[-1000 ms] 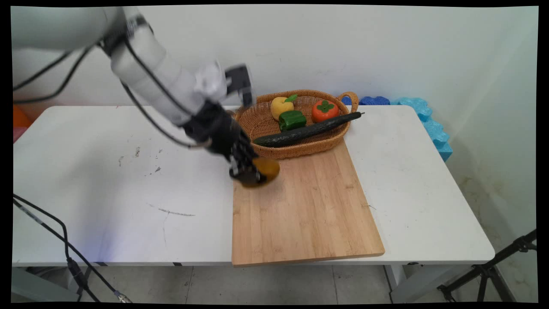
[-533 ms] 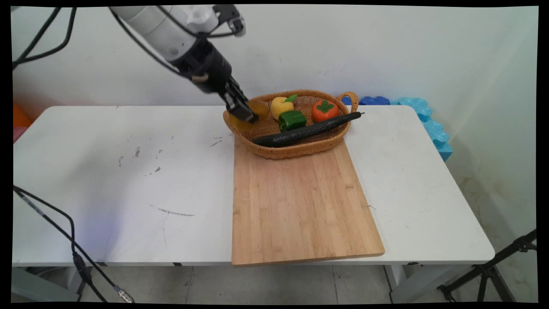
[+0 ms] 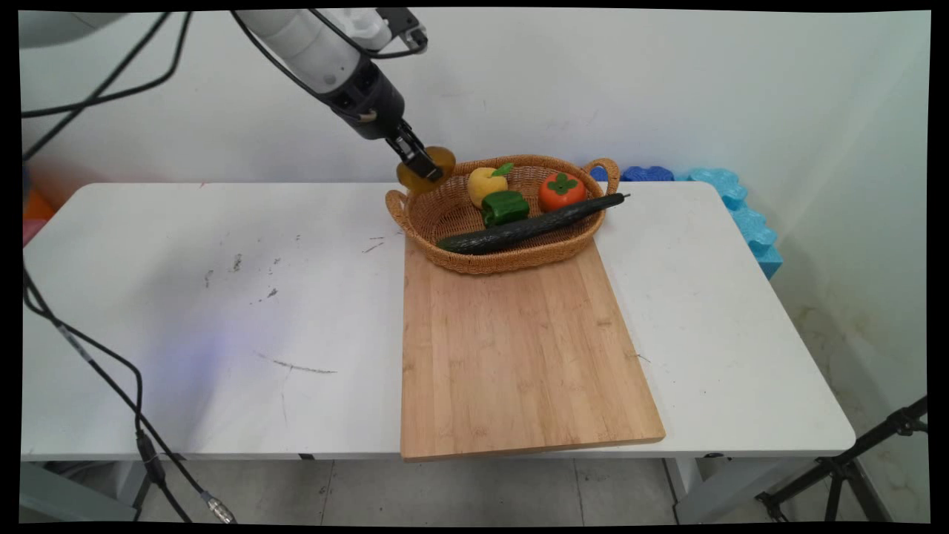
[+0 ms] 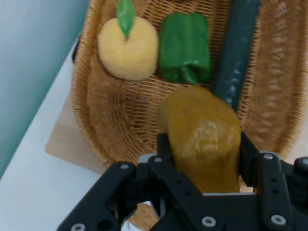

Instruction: Place the picked object in the vegetable basket

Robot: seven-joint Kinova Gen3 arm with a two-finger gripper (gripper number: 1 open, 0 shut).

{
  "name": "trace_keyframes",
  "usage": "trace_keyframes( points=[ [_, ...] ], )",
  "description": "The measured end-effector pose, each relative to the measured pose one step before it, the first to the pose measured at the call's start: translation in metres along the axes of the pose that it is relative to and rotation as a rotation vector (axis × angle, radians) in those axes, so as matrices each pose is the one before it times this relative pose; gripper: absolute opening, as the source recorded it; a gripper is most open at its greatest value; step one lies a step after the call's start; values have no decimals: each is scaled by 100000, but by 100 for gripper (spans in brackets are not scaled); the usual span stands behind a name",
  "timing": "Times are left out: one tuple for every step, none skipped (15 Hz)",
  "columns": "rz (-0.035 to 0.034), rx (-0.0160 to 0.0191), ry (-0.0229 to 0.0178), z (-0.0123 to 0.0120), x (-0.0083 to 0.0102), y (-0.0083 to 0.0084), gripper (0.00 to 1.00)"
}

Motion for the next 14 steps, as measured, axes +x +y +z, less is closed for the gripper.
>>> trace_keyframes(
  points=[
    [-612,525,55,1025,-3,-604,0],
    [-708,564,32,1143,-48,-640,0],
    [-438,334,118,1147,10,-573,0],
    [-323,152,129,970,-4,-438,0],
    [-357,42,207,1057,-11,-441,0],
    [-247,-265,241,1034,62,-354,0],
    [-333,-319,220,783,9,-252,0],
    [-475,-445,131,848,-44,-246,0],
    [-345,-509,2,671,-41,-156,0],
    [-209,-312,-9,417,-29,-97,0],
    [-274,-503,-9,678,-52,-145,0],
    [-154,-294,-5,519,-57,-131,0],
    [-184,-271,18,539,-73,-155,0],
    [-90,-186,-21,466,-67,-144,0]
  ],
)
